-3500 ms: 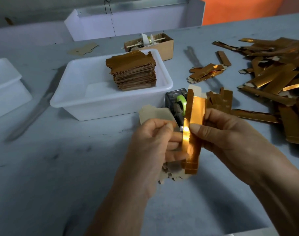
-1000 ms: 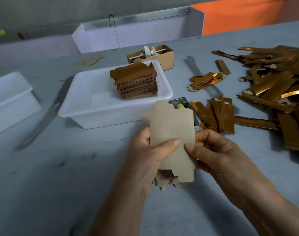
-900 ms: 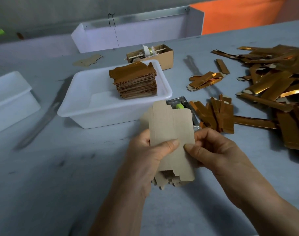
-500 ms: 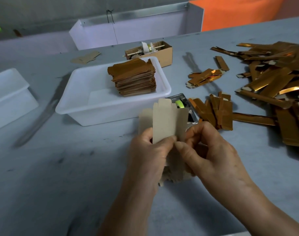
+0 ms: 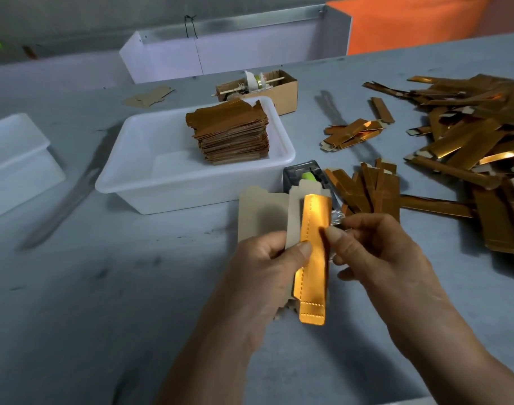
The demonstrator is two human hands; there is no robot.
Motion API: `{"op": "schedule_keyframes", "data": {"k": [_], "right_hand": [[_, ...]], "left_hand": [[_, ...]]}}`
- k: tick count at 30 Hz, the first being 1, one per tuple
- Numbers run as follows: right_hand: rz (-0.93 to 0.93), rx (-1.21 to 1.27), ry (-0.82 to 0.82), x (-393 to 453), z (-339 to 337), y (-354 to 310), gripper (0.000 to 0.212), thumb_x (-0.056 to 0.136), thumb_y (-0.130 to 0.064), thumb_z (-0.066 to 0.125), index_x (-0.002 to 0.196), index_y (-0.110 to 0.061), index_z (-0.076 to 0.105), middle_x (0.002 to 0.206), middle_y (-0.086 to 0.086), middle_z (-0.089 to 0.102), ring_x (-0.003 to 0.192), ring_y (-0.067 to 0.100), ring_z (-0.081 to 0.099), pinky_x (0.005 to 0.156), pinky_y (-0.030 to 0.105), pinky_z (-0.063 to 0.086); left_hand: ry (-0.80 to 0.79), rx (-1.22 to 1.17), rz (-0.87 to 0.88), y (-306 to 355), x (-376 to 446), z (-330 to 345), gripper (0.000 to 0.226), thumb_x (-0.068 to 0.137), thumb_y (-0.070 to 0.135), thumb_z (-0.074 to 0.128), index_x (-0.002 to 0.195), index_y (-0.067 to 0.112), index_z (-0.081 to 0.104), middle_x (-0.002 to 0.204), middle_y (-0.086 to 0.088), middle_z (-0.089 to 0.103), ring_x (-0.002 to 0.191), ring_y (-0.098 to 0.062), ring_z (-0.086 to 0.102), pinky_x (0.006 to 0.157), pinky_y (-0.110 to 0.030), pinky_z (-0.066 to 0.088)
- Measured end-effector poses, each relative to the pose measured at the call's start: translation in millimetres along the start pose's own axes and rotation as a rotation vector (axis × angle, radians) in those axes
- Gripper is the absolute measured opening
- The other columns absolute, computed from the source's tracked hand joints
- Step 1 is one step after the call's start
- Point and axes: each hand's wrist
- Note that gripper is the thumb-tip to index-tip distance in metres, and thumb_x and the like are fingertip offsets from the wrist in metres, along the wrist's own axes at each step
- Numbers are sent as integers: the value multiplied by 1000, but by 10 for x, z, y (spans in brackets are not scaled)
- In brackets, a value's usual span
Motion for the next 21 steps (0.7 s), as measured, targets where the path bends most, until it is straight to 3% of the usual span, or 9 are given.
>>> {"op": "schedule_keyframes", "data": {"k": [3, 6, 8, 10, 14, 17, 19, 21], "right_hand": [[160, 252, -237, -13, -16, 2, 36, 67, -40, 64, 97, -20, 69, 87, -1, 73, 82, 12, 70, 69, 25, 53], [181, 344, -265, -5, 11, 29, 28, 66, -30, 66, 92, -20, 73, 90, 7, 73, 85, 21, 70, 71, 28, 57], [162, 342, -233, 11, 33, 38, 30, 66, -29, 66, 94, -20, 73, 90, 5, 73, 86, 21, 70, 75, 32, 56], [173, 342, -209, 17, 41, 35, 32, 65, -30, 65, 96, -21, 71, 90, 2, 74, 85, 18, 70, 74, 31, 54], [172, 288, -191, 26, 63, 24, 37, 63, -34, 64, 98, -24, 69, 90, 0, 74, 87, 17, 70, 78, 35, 54], [186, 320, -223, 28, 79, -20, 32, 64, -35, 62, 93, -24, 69, 86, -2, 74, 81, 13, 71, 64, 25, 57], [196, 329, -244, 36, 88, -41, 22, 71, -32, 61, 91, -24, 69, 84, -2, 74, 79, 12, 71, 60, 23, 56], [204, 339, -235, 54, 105, -43, 11, 81, -25, 61, 89, -25, 69, 83, -2, 74, 78, 13, 71, 60, 23, 56]], "left_hand": [[-73, 58, 26, -7, -18, -13, 17, 90, 23, 63, 105, 23, 68, 94, 3, 75, 89, -10, 71, 81, -30, 56], [-21, 84, 39, -29, -11, -16, 18, 87, 23, 66, 105, 22, 63, 90, 7, 75, 82, -3, 71, 68, -16, 54], [11, 106, 66, -23, -27, -8, 9, 88, 22, 65, 97, 23, 65, 85, 7, 75, 77, -4, 70, 65, -16, 55], [67, 135, 83, -33, -29, -14, 3, 89, 24, 65, 91, 24, 67, 78, 10, 73, 75, -5, 68, 69, -25, 57], [184, 153, 115, -59, -12, -22, 3, 85, 28, 69, 85, 25, 70, 71, 9, 70, 73, -7, 68, 69, -31, 58], [233, 132, 102, -64, 3, -29, 6, 82, 26, 72, 87, 22, 70, 71, 9, 72, 74, -11, 70, 72, -34, 59], [280, 127, 110, -72, 17, -33, 7, 81, 26, 74, 87, 23, 70, 70, 12, 72, 70, -8, 70, 66, -29, 58], [344, 164, 147, -71, 14, -12, 7, 81, 27, 74, 85, 25, 69, 68, 16, 71, 67, 0, 68, 55, -14, 51]]}}
Point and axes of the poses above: each hand's wrist, its own x-axis towards the middle knuckle, its own z-axis out of the palm, y = z × x
